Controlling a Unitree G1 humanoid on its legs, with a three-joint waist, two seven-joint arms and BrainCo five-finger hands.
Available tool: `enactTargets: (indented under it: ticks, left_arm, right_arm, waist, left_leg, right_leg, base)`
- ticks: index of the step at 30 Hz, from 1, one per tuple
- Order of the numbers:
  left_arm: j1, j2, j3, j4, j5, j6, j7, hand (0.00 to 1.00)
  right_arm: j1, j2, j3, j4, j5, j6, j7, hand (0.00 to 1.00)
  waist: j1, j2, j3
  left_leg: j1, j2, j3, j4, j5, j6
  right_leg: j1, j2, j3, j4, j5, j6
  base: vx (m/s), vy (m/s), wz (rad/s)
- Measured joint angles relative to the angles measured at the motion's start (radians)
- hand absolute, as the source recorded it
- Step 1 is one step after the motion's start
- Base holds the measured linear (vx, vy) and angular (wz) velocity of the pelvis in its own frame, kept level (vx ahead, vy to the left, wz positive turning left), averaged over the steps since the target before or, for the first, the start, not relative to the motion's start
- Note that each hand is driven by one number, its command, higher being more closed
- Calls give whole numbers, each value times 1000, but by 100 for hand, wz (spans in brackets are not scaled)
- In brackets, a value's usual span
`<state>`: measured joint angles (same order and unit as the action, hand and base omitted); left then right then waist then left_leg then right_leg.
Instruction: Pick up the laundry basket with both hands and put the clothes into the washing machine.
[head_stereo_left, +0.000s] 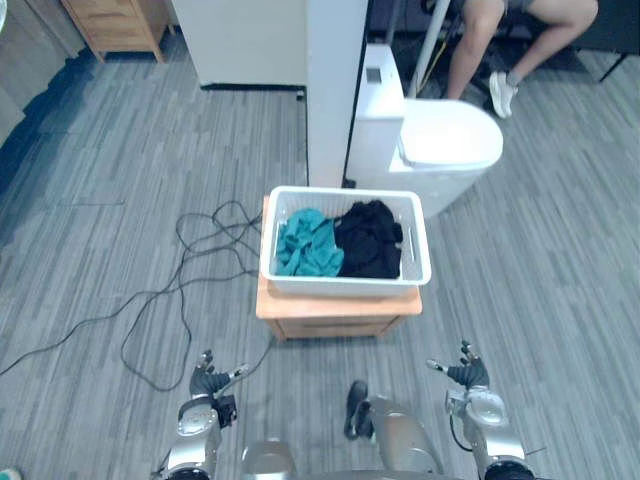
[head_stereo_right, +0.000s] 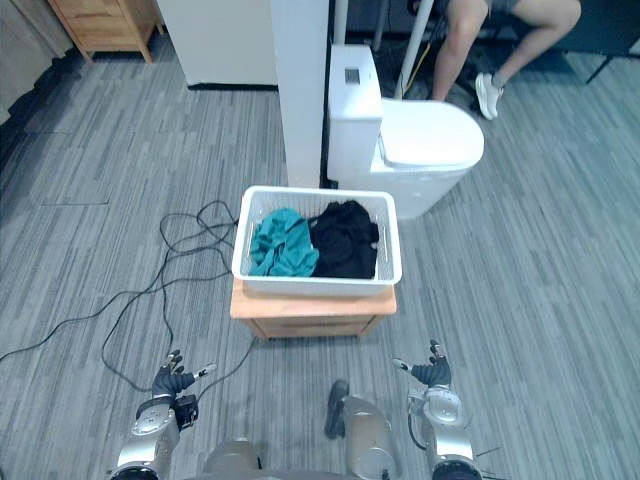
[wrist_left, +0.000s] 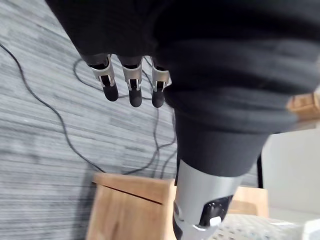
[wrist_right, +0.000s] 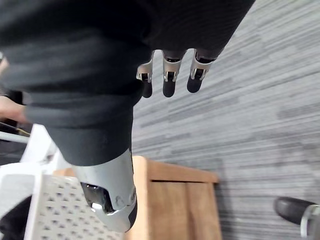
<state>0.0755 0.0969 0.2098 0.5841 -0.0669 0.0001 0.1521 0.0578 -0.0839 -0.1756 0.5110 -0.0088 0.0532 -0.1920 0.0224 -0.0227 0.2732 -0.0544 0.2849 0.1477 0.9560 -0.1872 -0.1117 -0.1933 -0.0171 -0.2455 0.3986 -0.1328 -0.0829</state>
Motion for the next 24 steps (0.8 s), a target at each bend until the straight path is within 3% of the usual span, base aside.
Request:
enactTargets:
  ticks: [3,5,6,7,8,10,15,20,24]
  left_arm:
    - [6,-18,-1,-38,-2,1,0,0]
    - [14,-24,-2,-81,-6,1,0,0]
    - [15,-25,-2,-88,-9,1,0,0]
    - [15,-30,-2,-94,-15,0,1,0]
    - [12,-27,-6,-101,-24,0,1,0]
    - [23,-25,-10,-125,-34,1,1,0]
    - [63,-31,-10,-220,-44,0,2,0]
    - [52,-31,-29,-227,-59,-8,3,0]
    - [-33,-14,-106,-189,-58,-8,11,0]
  right_arm:
    - [0,17,-1,-72,4,-5,-2,0]
    - [6,24,0,-107,9,-6,-4,0]
    - [9,24,0,-112,9,-6,-5,0]
    - [19,24,-2,-134,9,-4,-9,0]
    - [29,43,-3,-151,9,-4,-12,0]
    - [48,48,-2,-208,9,-4,-18,0]
    - [32,37,-3,-318,17,-10,-28,0]
    - [14,33,-2,-295,20,-9,-29,0]
    - [-55,-5,35,-160,19,-4,-48,0]
  waist:
    - [6,-6,-2]
    - [21,-2,-4]
    - [21,2,-5]
    - [23,18,-15]
    - [16,-9,-21]
    - [21,-19,-24]
    - [23,-19,-26]
    - [18,-20,-34]
    - [17,-19,-34]
  left_leg:
    - [-157,20,6,71,-52,43]
    - [-214,3,6,-153,-64,65]
    - [-213,-8,4,-251,-57,57]
    - [-203,-19,-15,-395,-41,13]
    - [-181,-52,-20,-443,-47,14]
    - [-168,-81,-7,-461,-46,20]
    - [-153,-92,46,-489,-62,43]
    - [-142,-95,81,-528,-62,43]
    - [-152,-100,86,-547,-49,47]
  right_leg:
    - [57,11,24,-53,-3,-2]
    - [72,1,39,-61,-17,31]
    - [69,0,43,-50,-25,43]
    - [57,5,56,-21,-48,78]
    - [42,-18,64,-13,-55,91]
    - [50,-42,77,-29,-53,104]
    - [45,-48,125,-63,-41,125]
    - [21,-39,173,-90,-29,132]
    - [7,-38,176,-108,-21,130]
  base:
    - [329,23,-41]
    - [263,149,-46]
    - [223,222,-20]
    - [214,227,4]
    - [200,207,7]
    - [139,130,5]
    - [48,90,-21]
    - [28,12,-29]
    - [73,-5,-3]
